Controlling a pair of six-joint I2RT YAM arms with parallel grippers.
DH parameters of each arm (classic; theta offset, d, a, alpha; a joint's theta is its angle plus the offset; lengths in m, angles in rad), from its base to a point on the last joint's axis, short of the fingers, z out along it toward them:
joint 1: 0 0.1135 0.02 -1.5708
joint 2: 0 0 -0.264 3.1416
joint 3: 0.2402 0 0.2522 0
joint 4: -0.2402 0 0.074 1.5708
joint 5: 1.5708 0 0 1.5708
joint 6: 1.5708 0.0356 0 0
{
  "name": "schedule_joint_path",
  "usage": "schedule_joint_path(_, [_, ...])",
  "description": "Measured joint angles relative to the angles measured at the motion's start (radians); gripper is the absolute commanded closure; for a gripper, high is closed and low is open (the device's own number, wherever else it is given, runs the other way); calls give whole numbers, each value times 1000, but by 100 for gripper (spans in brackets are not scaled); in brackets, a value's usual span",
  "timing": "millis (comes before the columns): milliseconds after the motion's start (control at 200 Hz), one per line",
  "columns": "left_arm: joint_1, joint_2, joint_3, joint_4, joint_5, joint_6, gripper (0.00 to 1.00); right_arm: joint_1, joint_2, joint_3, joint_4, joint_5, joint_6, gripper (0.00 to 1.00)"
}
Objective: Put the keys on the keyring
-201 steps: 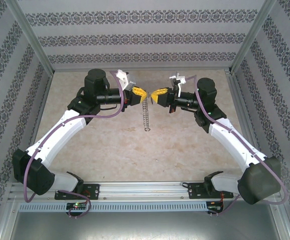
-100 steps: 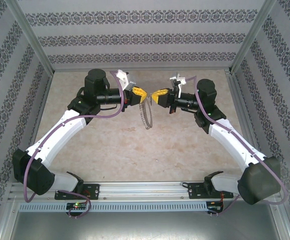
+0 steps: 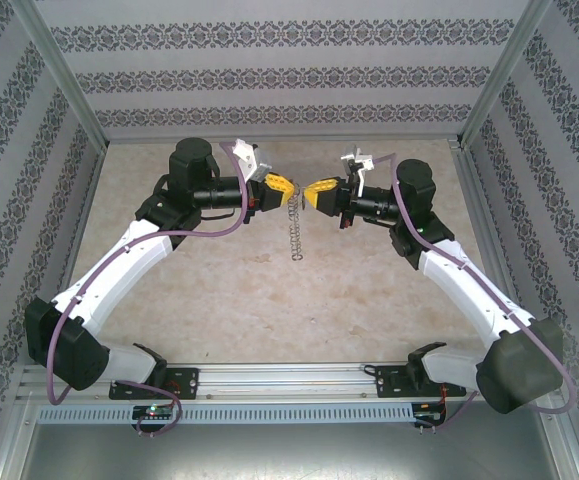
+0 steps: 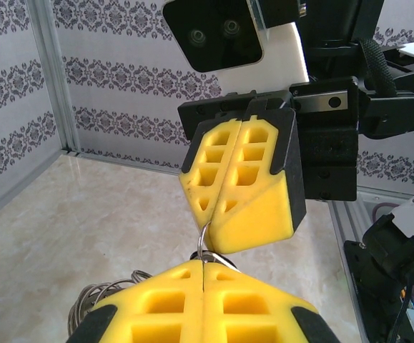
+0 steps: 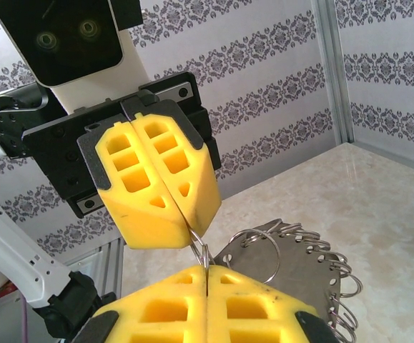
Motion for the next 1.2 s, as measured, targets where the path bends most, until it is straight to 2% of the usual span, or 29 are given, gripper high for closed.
schedule_joint_path(1034, [0,0,-15,39,-11,-24,100,13,58,-16,26,-47,57,100])
schedule_joint_path(1104, [0,0,-15,39,-11,-24,100,13,58,-16,25,-50,60,78])
schedule_joint_path(1199, [-1,0,-15,43,-8,-24,100,8,57,-21,22,-53,72,66])
